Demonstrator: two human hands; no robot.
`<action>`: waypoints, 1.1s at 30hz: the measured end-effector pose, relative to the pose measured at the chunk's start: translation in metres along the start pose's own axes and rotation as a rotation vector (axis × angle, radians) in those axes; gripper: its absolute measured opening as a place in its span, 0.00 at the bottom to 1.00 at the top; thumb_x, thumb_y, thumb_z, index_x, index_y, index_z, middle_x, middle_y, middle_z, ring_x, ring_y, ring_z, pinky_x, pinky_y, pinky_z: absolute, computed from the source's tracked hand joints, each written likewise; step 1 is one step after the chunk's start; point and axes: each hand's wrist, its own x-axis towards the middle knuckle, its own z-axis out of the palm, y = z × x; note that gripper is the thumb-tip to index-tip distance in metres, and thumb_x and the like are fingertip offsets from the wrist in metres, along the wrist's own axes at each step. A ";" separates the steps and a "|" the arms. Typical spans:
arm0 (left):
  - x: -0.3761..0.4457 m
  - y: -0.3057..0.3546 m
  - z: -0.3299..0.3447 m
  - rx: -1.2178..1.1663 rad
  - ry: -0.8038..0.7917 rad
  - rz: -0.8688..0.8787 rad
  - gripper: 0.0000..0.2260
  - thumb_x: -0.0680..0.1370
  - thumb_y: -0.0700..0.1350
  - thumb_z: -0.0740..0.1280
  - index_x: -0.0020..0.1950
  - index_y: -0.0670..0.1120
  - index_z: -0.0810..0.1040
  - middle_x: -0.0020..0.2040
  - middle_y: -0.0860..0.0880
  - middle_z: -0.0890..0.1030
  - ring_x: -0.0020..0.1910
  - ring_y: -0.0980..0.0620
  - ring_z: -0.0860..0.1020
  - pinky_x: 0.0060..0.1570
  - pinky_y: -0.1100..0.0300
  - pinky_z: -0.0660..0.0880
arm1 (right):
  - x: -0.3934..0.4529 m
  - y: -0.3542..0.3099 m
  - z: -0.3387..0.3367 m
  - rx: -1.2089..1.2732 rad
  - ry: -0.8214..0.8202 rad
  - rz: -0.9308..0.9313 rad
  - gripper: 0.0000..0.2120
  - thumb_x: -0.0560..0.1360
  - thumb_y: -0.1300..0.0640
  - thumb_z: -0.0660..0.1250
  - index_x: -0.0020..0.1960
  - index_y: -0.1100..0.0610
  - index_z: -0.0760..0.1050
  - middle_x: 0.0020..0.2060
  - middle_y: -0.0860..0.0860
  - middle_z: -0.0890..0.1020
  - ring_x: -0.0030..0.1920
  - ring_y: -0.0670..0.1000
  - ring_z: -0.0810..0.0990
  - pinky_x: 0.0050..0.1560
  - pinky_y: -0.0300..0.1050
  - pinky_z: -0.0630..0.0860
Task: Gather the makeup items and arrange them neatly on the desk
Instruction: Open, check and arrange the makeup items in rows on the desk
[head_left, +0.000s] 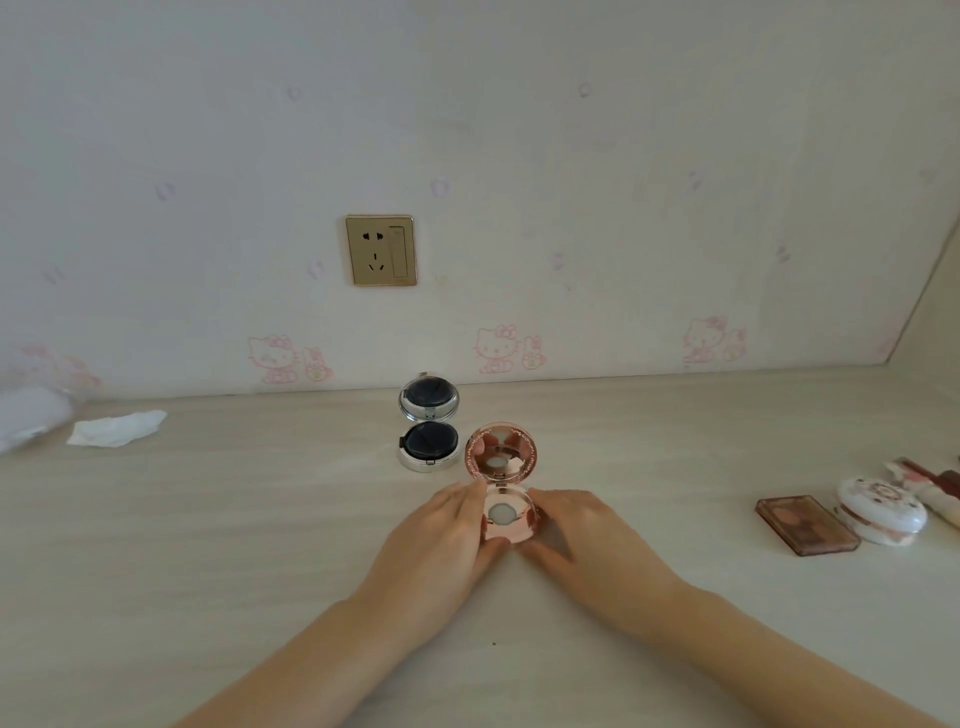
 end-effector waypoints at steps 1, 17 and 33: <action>0.003 0.001 0.000 0.031 -0.007 0.002 0.28 0.82 0.58 0.54 0.78 0.47 0.54 0.74 0.52 0.64 0.73 0.56 0.60 0.66 0.67 0.58 | 0.003 0.004 0.001 -0.008 0.007 -0.002 0.13 0.76 0.45 0.63 0.59 0.47 0.74 0.53 0.44 0.80 0.55 0.47 0.75 0.55 0.39 0.70; 0.074 -0.022 0.026 0.297 -0.005 0.105 0.22 0.83 0.51 0.55 0.70 0.37 0.68 0.69 0.41 0.72 0.74 0.47 0.61 0.71 0.59 0.57 | 0.066 0.040 0.008 -0.044 -0.027 0.100 0.08 0.77 0.52 0.62 0.54 0.52 0.74 0.50 0.49 0.79 0.54 0.52 0.74 0.51 0.44 0.71; 0.097 -0.041 0.039 0.276 0.014 0.058 0.16 0.75 0.50 0.64 0.51 0.39 0.81 0.47 0.43 0.84 0.56 0.43 0.79 0.55 0.54 0.76 | 0.092 0.044 0.010 -0.097 -0.069 0.120 0.13 0.79 0.52 0.60 0.61 0.55 0.72 0.58 0.51 0.77 0.60 0.53 0.73 0.59 0.44 0.71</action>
